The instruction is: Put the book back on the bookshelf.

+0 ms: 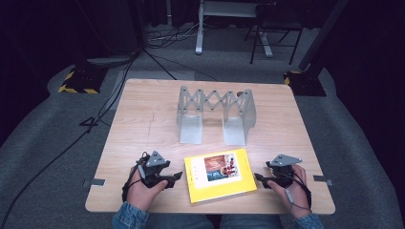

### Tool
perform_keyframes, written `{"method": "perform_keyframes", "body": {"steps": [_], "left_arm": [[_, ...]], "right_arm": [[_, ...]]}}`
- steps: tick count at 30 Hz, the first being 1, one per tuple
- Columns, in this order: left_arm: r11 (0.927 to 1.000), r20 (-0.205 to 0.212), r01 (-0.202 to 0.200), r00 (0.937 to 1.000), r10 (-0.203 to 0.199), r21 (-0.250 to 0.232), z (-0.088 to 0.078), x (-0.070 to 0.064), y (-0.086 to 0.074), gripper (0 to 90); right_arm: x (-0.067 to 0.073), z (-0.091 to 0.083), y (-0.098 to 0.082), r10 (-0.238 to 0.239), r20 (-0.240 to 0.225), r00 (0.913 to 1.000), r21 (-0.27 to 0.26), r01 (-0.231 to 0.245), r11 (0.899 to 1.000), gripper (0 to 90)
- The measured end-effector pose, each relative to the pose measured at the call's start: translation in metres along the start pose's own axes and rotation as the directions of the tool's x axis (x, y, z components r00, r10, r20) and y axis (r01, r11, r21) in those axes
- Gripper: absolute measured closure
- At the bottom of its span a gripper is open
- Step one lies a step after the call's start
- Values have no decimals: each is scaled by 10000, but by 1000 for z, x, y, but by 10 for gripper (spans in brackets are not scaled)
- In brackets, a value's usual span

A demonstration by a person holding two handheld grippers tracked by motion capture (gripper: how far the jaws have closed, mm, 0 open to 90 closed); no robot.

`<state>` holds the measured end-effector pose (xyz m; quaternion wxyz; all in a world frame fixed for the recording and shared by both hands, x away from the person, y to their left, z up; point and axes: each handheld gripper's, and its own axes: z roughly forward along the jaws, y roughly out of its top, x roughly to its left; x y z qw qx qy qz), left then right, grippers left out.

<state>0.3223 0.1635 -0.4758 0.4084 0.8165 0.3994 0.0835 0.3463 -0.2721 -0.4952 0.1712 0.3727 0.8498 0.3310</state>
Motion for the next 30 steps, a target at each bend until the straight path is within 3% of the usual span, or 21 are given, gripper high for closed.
{"method": "perform_keyframes", "body": {"steps": [5, 7, 13, 16, 20, 30], "left_arm": [[9998, 331, 165, 9993, -168, 83, 6, -2, 1, 341], [9996, 373, 240, 9990, -244, 115, 8, -2, 0, 343], [9993, 654, 372, 9972, -375, 63, 14, -5, 0, 372], [9990, 1110, 437, 9929, -437, 23, 20, -7, 0, 391], [9991, 925, 224, 9954, -256, 358, 27, -9, -1, 426], [9972, 1320, 655, 9888, -699, 372, 32, -6, -4, 414]], "right_arm": [[7, 1, 4, -246, -95, 9997, 43, 247, 9997, 345], [7, 1, 3, -216, -309, 9993, 30, 217, 9998, 414], [9, 0, 3, -304, -499, 9983, 12, 305, 9995, 488], [11, 1, 3, -225, -695, 9973, -70, 220, 9997, 485], [14, 3, 4, -282, -834, 9961, -177, 268, 9995, 456], [16, 4, 5, -274, -795, 9965, -105, 267, 9996, 446]]}}
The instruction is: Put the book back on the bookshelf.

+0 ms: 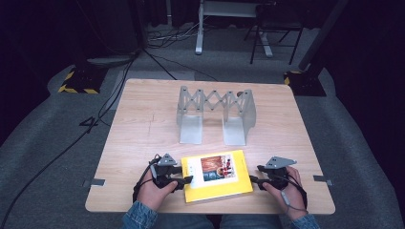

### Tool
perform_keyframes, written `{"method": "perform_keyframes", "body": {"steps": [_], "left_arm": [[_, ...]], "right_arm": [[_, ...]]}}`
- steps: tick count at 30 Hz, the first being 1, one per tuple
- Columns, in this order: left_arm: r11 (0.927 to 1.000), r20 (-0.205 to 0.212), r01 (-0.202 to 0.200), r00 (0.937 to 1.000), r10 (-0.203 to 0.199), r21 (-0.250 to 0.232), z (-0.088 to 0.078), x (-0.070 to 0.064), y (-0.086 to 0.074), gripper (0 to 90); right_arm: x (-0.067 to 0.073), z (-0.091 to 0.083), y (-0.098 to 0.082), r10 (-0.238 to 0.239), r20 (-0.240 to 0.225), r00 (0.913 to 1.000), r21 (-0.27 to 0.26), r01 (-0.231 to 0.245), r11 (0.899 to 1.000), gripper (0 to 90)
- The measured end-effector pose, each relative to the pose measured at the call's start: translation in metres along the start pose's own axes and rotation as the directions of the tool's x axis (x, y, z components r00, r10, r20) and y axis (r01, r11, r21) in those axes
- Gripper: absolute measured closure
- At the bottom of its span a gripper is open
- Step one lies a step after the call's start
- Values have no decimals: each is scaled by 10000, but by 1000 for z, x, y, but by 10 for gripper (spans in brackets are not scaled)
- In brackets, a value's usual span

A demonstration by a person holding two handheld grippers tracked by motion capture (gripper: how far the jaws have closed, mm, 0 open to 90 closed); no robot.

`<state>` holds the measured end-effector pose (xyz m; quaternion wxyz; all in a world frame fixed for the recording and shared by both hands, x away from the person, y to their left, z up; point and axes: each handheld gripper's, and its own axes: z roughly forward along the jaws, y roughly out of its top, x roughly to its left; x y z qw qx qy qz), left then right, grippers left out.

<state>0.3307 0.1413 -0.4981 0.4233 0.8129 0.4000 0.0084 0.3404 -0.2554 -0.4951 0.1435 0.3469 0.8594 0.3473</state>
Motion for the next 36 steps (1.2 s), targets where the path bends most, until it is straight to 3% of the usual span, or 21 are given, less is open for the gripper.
{"method": "perform_keyframes", "body": {"steps": [3, 7, 8, 11, 14, 18, 19, 20, 21, 22, 23, 24, 29, 33, 34, 36], "left_arm": [[10000, -115, -67, 9999, 67, -45, -1, -1, 0, 434], [9985, -268, -543, 9982, 541, -90, -2, -7, 3, 462], [9956, -158, -884, 9960, 879, -325, -4, -10, 5, 477], [9930, 304, -892, 9953, 918, -775, -6, -14, 7, 504], [9914, 133, -1097, 9937, 1109, -716, -5, -17, 8, 523], [9910, 192, -929, 9953, 952, -964, -6, -16, 6, 635], [9903, 512, -661, 9960, 728, -1225, -10, -15, 6, 635], [9878, 963, -335, 9942, 486, -1521, -16, -12, 6, 747], [9864, 1109, -230, 9930, 415, -1629, -18, -11, 6, 775], [9851, 1385, -16, 9900, 258, -1721, -21, -10, 6, 810], [9843, 1845, 236, 9828, 91, -1747, -22, -9, 6, 879], [9834, 1984, 376, 9801, -17, -1774, -23, -9, 6, 892], [9856, 1804, 212, 9835, 95, -1676, -26, -14, 9, 895], [9839, 1349, -231, 9897, 475, -1770, -31, -23, 13, 896], [9814, 896, -737, 9918, 907, -1773, -34, -31, 18, 896], [9756, 443, -1260, 9897, 1360, -1797, -38, -39, 23, 896]], "right_arm": [[0, 0, 0, -9, -8, 10000, -23, 9, 10000, 445], [0, 0, 0, 0, -6, 10000, -7, 0, 10000, 445], [0, 0, 0, 3, -5, 10000, 0, -3, 10000, 445], [0, 0, 0, 12, 7, 10000, 16, -12, 10000, 445], [0, 0, 0, 6, 3, 10000, 11, -6, 10000, 445], [0, 0, 1, 29, 1, 10000, 93, -29, 10000, 432], [0, 0, 1, 41, 24, 10000, 110, -41, 9999, 423], [-1, 0, 1, 84, 128, 9999, 134, -86, 9999, 382], [-1, 0, 1, 95, 183, 9998, 141, -98, 9999, 361], [-1, 0, 1, 76, 251, 9997, 166, -80, 9998, 333], [-1, -1, 1, -46, 319, 9995, 247, 39, 9997, 317], [0, -2, 2, -151, 379, 9992, 241, 142, 9996, 316], [11, -17, 5, -534, 611, 9967, -161, 544, 9984, 290], [18, -27, 7, -742, 685, 9949, -496, 776, 9957, 290], [26, -31, 9, -1006, 601, 9931, -597, 1042, 9928, 289], [32, -32, 11, -1200, 507, 9915, -681, 1233, 9900, 287]]}}
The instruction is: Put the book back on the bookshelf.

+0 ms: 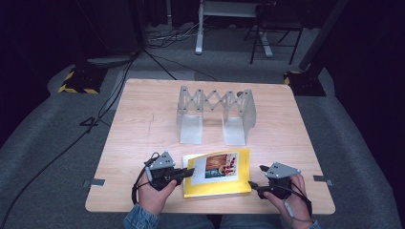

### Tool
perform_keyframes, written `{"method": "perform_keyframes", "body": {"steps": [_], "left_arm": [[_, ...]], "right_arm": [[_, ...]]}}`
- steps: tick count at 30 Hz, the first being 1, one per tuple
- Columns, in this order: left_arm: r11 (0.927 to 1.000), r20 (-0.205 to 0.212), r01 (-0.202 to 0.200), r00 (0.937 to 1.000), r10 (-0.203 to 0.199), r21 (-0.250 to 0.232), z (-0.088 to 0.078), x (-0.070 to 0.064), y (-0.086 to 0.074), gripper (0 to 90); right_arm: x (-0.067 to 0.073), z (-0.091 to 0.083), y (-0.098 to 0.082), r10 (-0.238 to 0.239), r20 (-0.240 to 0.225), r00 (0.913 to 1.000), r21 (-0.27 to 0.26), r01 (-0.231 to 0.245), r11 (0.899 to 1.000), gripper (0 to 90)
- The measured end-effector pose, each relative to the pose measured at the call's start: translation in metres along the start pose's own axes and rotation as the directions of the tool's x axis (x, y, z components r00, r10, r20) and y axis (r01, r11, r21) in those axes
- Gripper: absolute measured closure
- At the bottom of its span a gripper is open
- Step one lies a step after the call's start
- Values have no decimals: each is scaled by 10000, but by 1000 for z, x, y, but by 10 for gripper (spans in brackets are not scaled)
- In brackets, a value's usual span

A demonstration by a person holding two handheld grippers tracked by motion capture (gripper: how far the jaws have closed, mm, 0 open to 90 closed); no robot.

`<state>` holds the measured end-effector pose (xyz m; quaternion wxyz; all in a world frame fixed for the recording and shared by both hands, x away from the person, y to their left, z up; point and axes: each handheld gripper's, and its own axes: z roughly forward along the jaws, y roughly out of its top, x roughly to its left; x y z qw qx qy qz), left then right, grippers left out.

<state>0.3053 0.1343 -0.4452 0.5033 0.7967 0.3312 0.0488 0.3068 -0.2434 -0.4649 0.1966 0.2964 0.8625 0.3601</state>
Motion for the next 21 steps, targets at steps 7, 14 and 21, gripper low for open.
{"method": "perform_keyframes", "body": {"steps": [7, 14, 21], "left_arm": [[9945, -477, -1048, 9934, 1048, 22, -5, -16, 18, 897], [9890, -345, -1464, 9885, 1470, 211, -8, -23, 40, 896], [9862, -381, -1633, 9857, 1644, 284, -14, -26, 58, 896]], "right_arm": [[20, 0, 8, -692, -114, 9975, -319, 688, 9971, 268], [29, 2, 14, -1170, 87, 9931, -626, 1173, 9911, 230], [37, 3, 21, -1378, 220, 9902, -1012, 1393, 9851, 213]]}}
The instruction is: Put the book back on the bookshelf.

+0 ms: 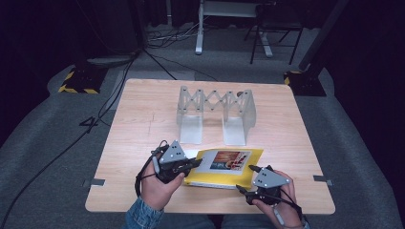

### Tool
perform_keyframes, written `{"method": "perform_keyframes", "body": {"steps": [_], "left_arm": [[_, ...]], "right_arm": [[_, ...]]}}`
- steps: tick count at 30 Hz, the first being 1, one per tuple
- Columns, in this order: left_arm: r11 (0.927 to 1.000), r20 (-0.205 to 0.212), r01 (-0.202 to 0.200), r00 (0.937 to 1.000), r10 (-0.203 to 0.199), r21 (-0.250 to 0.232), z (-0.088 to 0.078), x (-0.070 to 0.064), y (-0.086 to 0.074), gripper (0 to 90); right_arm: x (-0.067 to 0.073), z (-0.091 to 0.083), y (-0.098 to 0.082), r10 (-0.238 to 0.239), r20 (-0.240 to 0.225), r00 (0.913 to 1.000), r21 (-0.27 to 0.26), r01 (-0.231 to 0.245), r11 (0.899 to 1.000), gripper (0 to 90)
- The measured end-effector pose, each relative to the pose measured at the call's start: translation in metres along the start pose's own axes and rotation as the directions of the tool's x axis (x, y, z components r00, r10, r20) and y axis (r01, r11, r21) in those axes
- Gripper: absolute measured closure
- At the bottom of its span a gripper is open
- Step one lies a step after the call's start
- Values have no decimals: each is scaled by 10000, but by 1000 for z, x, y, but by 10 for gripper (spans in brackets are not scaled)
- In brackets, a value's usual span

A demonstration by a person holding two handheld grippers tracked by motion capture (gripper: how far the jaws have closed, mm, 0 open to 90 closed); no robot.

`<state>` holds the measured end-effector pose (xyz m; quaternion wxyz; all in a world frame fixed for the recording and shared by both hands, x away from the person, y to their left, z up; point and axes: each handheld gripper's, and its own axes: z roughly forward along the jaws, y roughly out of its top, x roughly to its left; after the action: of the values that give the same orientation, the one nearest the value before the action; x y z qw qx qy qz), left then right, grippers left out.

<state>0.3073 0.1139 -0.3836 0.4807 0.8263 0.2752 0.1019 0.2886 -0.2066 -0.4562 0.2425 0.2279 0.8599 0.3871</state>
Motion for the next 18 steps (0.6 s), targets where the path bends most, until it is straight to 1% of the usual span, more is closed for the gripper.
{"method": "perform_keyframes", "body": {"steps": [4, 5, 7, 8, 9, 10, 13, 18], "left_arm": [[10000, -17, 10, 10000, -10, -77, -4, 2, 3, 896], [10000, -6, 31, 10000, -31, -94, -5, 3, 4, 896], [9999, -3, 86, 10000, -86, -146, -6, 5, 5, 896], [9999, -26, 70, 10000, -70, -142, -6, 6, 5, 897], [9998, 31, 154, 9999, -153, -160, -6, 7, 6, 896], [9999, 28, 62, 10000, -62, -106, -5, 8, 7, 896], [9999, 121, 135, 9998, -136, 66, -4, 11, 11, 896], [9999, 343, 129, 9993, -131, 68, 0, 18, 19, 896]], "right_arm": [[3, 3, 2, -136, 159, 9998, -205, 140, 9997, 210], [5, 4, 3, -98, 202, 9997, -296, 104, 9995, 210], [8, 7, 4, -70, 190, 9998, -364, 76, 9993, 210], [9, 8, 4, -133, 164, 9998, -363, 138, 9992, 212], [10, 9, 4, -172, 167, 9997, -375, 179, 9991, 212], [12, 11, 4, -141, 107, 9998, -444, 146, 9989, 211], [15, 14, 6, -282, 96, 9996, -515, 286, 9983, 208], [19, 20, 8, -492, 372, 9981, -663, 516, 9965, 193]]}}
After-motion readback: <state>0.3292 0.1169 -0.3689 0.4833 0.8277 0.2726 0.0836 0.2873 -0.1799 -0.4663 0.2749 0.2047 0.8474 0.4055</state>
